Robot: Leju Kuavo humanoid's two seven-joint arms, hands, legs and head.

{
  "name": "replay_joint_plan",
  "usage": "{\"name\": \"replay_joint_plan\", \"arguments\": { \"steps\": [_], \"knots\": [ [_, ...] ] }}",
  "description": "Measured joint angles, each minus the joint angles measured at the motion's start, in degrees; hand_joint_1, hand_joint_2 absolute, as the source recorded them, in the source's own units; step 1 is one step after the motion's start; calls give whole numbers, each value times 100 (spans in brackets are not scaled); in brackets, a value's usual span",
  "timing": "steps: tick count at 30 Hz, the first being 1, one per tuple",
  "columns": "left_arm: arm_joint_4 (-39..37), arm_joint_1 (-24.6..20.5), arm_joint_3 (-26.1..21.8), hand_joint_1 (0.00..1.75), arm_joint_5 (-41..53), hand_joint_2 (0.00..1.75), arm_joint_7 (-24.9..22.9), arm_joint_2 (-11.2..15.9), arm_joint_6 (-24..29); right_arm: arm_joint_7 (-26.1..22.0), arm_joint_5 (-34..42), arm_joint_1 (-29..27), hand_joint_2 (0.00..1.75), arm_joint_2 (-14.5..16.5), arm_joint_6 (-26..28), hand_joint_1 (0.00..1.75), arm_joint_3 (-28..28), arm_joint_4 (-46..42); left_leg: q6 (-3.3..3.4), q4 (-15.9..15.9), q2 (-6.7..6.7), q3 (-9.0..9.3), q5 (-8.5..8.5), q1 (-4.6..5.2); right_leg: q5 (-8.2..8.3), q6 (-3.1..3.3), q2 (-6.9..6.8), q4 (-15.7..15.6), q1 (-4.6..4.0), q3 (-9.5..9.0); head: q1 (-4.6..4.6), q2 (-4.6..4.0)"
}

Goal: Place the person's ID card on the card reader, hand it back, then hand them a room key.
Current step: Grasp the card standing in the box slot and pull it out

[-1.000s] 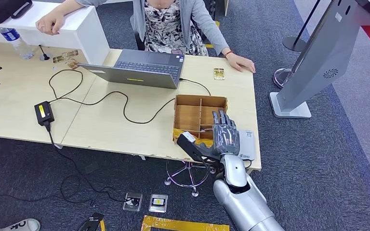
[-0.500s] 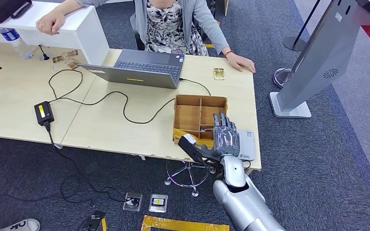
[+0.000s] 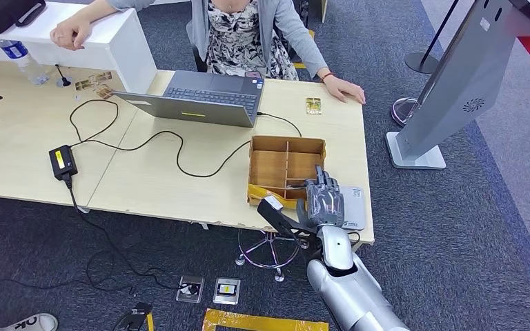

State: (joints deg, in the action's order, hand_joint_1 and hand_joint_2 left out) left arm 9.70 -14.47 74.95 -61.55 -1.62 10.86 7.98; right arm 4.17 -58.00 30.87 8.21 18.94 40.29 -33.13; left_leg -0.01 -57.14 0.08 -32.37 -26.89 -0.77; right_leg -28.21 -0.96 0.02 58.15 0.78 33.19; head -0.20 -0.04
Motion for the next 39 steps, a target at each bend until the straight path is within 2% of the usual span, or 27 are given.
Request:
{"name": "replay_joint_plan", "arguments": {
  "steps": [5,6,9,10,13,14,17,18,39],
  "knots": [
    [0,-8,0,0,26,0,-14,-2,-15,-20,-1,12,175,-1,20,0,-15,56,0,0,0,0,0,0,0,0,0,0,0,0,0,0],
    [0,-9,0,0,27,0,-16,-2,-17,-23,-1,12,131,-1,22,0,-21,68,0,0,0,0,0,0,0,0,0,0,0,0,0,0],
    [0,-9,0,0,27,0,-17,-2,-19,-25,2,12,131,1,26,0,-34,106,0,0,0,0,0,0,0,0,0,0,0,0,1,0],
    [0,-9,0,0,27,0,-17,-2,-20,-23,2,12,175,1,30,0,-36,119,0,0,0,0,0,0,0,0,0,0,0,0,1,0],
    [0,-9,0,0,27,0,-17,-1,-19,-23,1,15,175,1,62,0,-38,159,0,0,0,0,0,0,0,0,0,0,0,0,0,0],
    [0,-9,0,0,30,0,-17,-1,-19,-28,1,16,175,1,78,8,-39,173,0,0,0,0,0,0,0,0,0,0,0,0,0,0],
    [0,-9,0,0,40,0,-17,2,-19,-82,23,19,175,1,117,137,-41,215,0,0,0,0,0,0,0,0,0,0,0,0,0,0],
    [0,-9,0,0,43,0,-17,2,-19,-111,44,20,175,1,123,173,-42,229,0,0,0,0,0,0,0,0,0,0,0,0,0,0],
    [0,-10,2,0,89,0,-19,6,-19,-208,97,69,175,-4,223,175,-47,382,0,0,1,2,0,0,0,0,1,0,0,-1,0,0]
  ]
}}
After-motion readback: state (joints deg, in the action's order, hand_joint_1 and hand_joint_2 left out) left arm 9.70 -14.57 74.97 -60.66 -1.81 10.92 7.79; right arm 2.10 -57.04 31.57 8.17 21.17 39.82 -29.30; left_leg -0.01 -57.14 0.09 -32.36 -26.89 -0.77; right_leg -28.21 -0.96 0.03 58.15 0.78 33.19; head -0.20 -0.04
